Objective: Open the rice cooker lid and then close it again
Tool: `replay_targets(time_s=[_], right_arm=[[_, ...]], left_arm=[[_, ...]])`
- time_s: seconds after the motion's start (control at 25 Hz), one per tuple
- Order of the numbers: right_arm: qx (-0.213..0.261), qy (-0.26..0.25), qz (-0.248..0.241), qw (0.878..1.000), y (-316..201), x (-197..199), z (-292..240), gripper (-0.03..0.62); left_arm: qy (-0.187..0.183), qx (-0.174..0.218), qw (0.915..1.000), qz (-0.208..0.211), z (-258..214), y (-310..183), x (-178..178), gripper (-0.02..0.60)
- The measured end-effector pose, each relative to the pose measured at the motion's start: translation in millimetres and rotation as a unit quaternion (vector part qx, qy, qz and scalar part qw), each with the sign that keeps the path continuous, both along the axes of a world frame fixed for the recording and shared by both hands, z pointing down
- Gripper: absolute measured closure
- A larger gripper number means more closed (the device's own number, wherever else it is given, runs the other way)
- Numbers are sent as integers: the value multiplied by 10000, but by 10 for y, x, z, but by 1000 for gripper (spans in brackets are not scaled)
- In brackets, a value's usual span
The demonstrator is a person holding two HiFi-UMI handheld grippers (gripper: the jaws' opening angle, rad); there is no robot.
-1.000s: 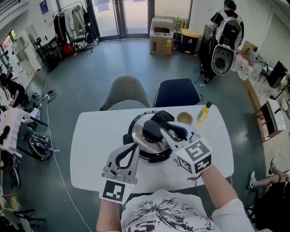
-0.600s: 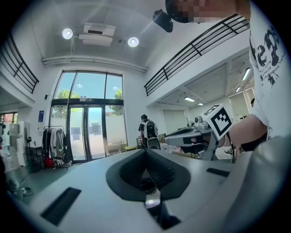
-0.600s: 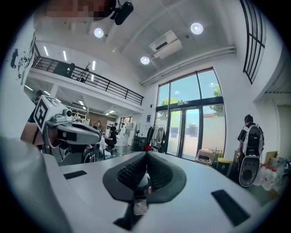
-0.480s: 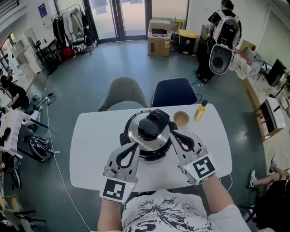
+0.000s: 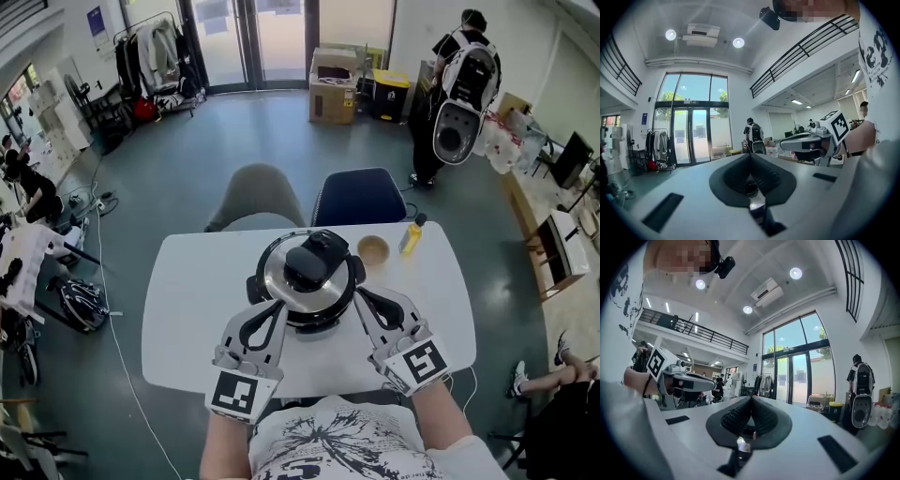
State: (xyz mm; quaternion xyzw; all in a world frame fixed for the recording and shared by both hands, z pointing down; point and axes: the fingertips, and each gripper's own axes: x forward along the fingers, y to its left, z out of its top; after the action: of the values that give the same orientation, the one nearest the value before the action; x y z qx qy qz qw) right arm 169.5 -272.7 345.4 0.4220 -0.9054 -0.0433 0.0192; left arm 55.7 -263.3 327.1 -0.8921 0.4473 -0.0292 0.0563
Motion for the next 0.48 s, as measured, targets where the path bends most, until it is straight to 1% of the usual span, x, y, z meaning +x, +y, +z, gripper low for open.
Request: replay_targets(time_s=[0.12,0.28,0.48], right_arm=[[27,85,-73,9999,47,-51,-10,582],[20,297,-310,9991,113,-179,15,582],[30,183,-378,9991,109,-200,16,582]], left_arm=[[-17,46,10000,-7,-32,24,-7,568],[-24,41,10000,-48,-70,50,-30,568],[-121,91,9999,-62,-79,37,-18,568]])
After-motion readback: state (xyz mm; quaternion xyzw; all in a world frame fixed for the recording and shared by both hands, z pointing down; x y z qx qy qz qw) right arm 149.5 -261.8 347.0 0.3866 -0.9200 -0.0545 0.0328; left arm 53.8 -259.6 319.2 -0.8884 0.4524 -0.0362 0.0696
